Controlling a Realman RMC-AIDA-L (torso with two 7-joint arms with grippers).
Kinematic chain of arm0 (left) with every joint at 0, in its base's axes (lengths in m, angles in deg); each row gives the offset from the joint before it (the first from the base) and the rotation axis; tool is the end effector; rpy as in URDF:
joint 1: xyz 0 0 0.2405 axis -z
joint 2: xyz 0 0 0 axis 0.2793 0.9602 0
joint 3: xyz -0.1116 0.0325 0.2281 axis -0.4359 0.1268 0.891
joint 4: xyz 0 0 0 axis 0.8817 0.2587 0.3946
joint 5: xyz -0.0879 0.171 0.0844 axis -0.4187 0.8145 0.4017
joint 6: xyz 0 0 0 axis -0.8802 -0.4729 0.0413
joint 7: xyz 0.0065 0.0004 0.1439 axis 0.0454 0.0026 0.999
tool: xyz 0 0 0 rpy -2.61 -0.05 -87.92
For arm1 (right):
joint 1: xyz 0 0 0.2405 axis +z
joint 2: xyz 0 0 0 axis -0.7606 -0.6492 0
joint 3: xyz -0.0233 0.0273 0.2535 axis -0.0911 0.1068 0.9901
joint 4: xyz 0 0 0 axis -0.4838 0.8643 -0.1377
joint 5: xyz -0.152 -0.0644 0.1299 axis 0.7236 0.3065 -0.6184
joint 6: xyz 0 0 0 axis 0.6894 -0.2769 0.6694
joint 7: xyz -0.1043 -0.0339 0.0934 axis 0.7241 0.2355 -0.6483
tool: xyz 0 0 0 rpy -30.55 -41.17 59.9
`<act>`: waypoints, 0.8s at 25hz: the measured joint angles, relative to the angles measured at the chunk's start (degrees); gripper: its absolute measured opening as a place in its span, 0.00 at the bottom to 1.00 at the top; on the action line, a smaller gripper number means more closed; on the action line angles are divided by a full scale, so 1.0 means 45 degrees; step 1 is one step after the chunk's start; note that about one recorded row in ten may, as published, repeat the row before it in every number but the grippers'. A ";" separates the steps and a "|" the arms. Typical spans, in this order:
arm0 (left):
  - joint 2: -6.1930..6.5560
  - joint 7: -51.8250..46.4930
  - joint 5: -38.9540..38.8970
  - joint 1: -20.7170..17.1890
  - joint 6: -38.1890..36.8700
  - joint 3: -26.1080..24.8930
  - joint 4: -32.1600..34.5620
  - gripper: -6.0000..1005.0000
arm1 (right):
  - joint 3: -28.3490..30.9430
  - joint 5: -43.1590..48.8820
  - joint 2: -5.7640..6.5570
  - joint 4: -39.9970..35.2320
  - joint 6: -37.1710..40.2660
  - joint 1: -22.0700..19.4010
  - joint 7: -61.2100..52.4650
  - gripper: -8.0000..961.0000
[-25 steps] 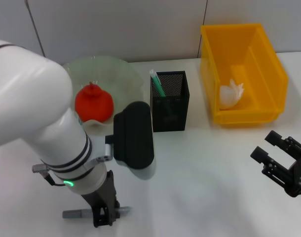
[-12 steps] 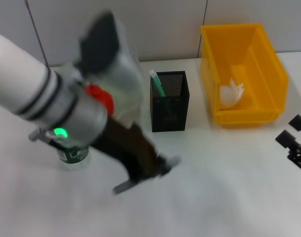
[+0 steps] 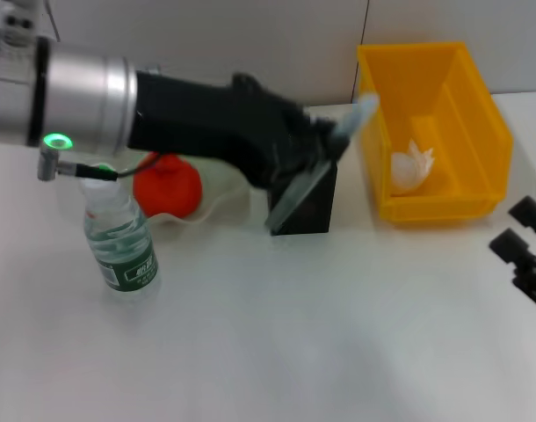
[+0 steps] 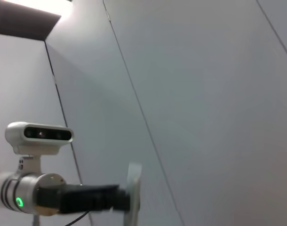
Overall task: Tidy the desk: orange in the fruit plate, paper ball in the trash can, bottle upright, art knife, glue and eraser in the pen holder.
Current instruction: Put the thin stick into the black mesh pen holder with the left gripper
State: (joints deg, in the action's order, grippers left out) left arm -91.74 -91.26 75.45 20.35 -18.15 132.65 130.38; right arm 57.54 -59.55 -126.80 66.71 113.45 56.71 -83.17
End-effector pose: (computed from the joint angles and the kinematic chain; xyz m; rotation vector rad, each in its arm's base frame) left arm -0.0571 0.3474 0.0238 -2.9661 -0.1809 -0.5972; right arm 0.3162 0.1953 0.0254 -1.9990 0.5423 1.3967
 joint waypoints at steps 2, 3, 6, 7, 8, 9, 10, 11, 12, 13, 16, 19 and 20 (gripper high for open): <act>0.0004 0.0652 -0.1215 -0.0352 0.0232 -0.0113 -0.0418 0.14 | -0.0177 0.0159 -0.0030 -0.0758 0.0034 0.0496 0.0275 0.70; 0.0004 0.0652 -0.1215 -0.0352 0.0232 -0.0113 -0.0418 0.14 | -0.0177 0.0159 -0.0030 -0.0758 0.0034 0.0496 0.0275 0.70; 0.0009 0.1220 -0.2066 -0.0654 0.0298 -0.0134 -0.0911 0.14 | -0.0278 0.0509 -0.0032 -0.1417 -0.0066 0.0923 0.0853 0.70; -0.0012 0.1962 -0.2923 -0.0982 0.0331 -0.0096 -0.1507 0.14 | -0.0286 0.0803 -0.0035 -0.1564 -0.0218 0.1058 0.1071 0.70; -0.0012 0.1962 -0.2923 -0.0982 0.0331 -0.0096 -0.1507 0.14 | -0.0286 0.0803 -0.0035 -0.1564 -0.0218 0.1058 0.1071 0.70; -0.0027 0.2701 -0.3719 -0.1243 0.0370 -0.0049 -0.2136 0.14 | -0.0289 0.0980 -0.0045 -0.1608 -0.0350 0.1110 0.1265 0.70; -0.0031 0.3037 -0.4096 -0.1343 0.0384 -0.0034 -0.2435 0.14 | -0.0289 0.0980 -0.0045 -0.1608 -0.0350 0.1110 0.1265 0.70; -0.0032 0.3327 -0.4407 -0.1415 0.0377 -0.0022 -0.2718 0.14 | -0.0289 0.0986 -0.0055 -0.1632 -0.0356 0.1111 0.1373 0.70; -0.0032 0.3775 -0.4841 -0.1516 0.0348 0.0005 -0.3072 0.14 | -0.0292 0.0988 -0.0068 -0.1673 -0.0335 0.1116 0.1528 0.70; -0.0031 0.4267 -0.5307 -0.1650 0.0304 0.0053 -0.3457 0.14 | -0.0292 0.0988 -0.0068 -0.1673 -0.0335 0.1116 0.1528 0.70; -0.0043 0.5727 -0.6480 -0.2087 0.0235 0.0370 -0.4161 0.14 | -0.0341 0.0994 -0.0071 -0.1682 -0.0271 0.1124 0.1593 0.70; -0.0043 0.6749 -0.7449 -0.2395 0.0230 0.0766 -0.4723 0.14 | -0.0461 0.1030 -0.0106 -0.1695 -0.0252 0.1191 0.1789 0.70; -0.0039 0.6956 -0.7666 -0.2441 0.0228 0.0863 -0.4904 0.14 | -0.0554 0.1064 -0.0116 -0.1706 -0.0245 0.1230 0.1909 0.70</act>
State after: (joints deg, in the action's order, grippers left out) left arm -91.91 -59.96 40.95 9.36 -17.12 136.54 108.31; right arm 55.05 -54.76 -127.32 59.03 112.34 62.25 -74.57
